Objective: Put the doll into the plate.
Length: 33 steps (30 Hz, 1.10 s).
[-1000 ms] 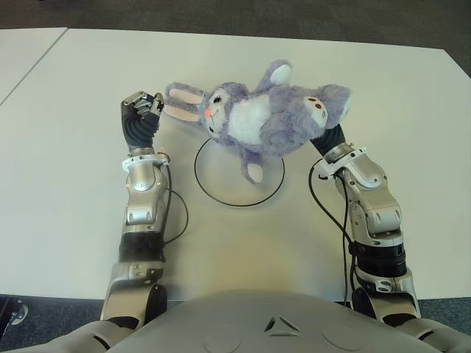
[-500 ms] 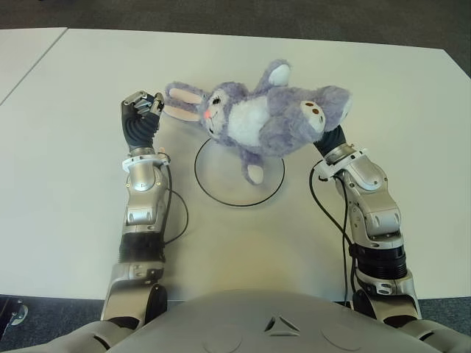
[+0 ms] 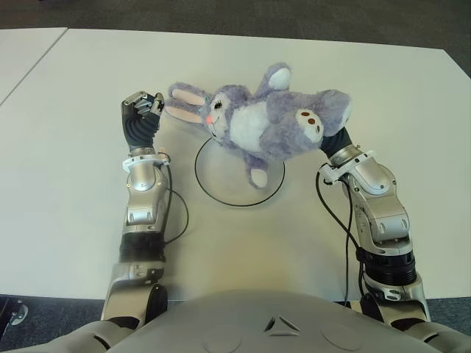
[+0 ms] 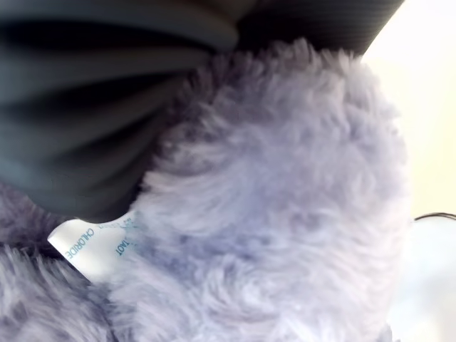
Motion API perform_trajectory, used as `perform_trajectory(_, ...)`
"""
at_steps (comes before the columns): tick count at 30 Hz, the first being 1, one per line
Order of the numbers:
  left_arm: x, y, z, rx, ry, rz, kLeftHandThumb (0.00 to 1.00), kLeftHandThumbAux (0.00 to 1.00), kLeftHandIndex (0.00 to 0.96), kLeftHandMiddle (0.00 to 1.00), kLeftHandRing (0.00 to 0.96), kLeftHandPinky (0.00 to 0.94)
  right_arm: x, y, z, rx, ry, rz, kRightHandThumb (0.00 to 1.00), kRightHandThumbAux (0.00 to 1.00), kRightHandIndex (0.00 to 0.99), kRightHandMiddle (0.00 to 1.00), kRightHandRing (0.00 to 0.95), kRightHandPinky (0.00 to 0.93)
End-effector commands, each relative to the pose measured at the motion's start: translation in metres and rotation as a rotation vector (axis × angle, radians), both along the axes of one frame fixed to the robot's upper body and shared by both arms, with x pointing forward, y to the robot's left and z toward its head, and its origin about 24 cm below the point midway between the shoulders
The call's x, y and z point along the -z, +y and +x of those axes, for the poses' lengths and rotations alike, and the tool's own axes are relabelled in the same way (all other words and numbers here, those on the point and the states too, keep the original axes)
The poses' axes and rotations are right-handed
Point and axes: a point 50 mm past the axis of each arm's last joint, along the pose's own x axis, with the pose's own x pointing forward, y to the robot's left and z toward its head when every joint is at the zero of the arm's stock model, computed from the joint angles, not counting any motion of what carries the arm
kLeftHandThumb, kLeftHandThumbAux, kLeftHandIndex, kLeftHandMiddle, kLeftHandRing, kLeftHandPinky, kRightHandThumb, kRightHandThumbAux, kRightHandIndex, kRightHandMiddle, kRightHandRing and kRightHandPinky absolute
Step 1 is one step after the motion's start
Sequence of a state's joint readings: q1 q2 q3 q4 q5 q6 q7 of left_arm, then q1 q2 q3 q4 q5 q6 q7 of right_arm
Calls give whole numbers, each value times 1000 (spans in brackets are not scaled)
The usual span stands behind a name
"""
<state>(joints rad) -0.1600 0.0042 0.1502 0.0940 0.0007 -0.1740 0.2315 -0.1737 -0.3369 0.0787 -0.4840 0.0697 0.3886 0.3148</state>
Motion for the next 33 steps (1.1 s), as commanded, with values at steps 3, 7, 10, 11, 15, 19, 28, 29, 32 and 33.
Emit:
perform_trajectory(3,25,-4,-10,-20,106,-39,710,704,443,880,885,874,0,-4,0,39,-8,-99,857,673,404,555,792,736)
perform_trajectory(7,26,-4,-10,-18,104,-33,710,704,442,879,886,872,1,-7,0,55,-37,-159,858,671,403,577,757,672)
perform_trajectory(10,26,-4,-9,-13,105,-32,710,705,442,878,886,870,1,-7,-1,60,-73,-200,855,672,397,582,729,637)
perform_trajectory(11,26,-4,-9,-12,105,-32,710,705,442,878,886,871,1,-7,-1,60,-82,-208,855,671,405,564,720,629)
perform_trajectory(15,26,-4,-10,-9,103,-36,710,705,442,878,885,872,0,-8,-1,47,-109,-222,900,663,387,545,611,564)
perform_trajectory(19,26,-4,-10,-10,105,-38,710,705,442,878,885,872,-1,-9,-2,32,-117,-227,939,663,347,461,552,496)
perform_trajectory(28,27,-4,-9,-16,110,-42,711,704,443,877,884,875,-1,-9,-4,20,-109,-242,921,458,262,307,382,451)
perform_trajectory(29,27,-4,-9,-17,111,-43,711,704,443,877,884,875,-2,-9,-4,21,-112,-259,917,448,260,302,375,449)
perform_trajectory(32,26,-5,-9,-17,108,-42,711,704,443,876,883,874,-2,-12,-5,21,-122,-314,867,401,211,207,260,348)
perform_trajectory(33,26,-5,-9,-16,106,-42,711,704,443,876,883,873,-1,-13,-5,19,-124,-333,850,390,195,181,229,315)
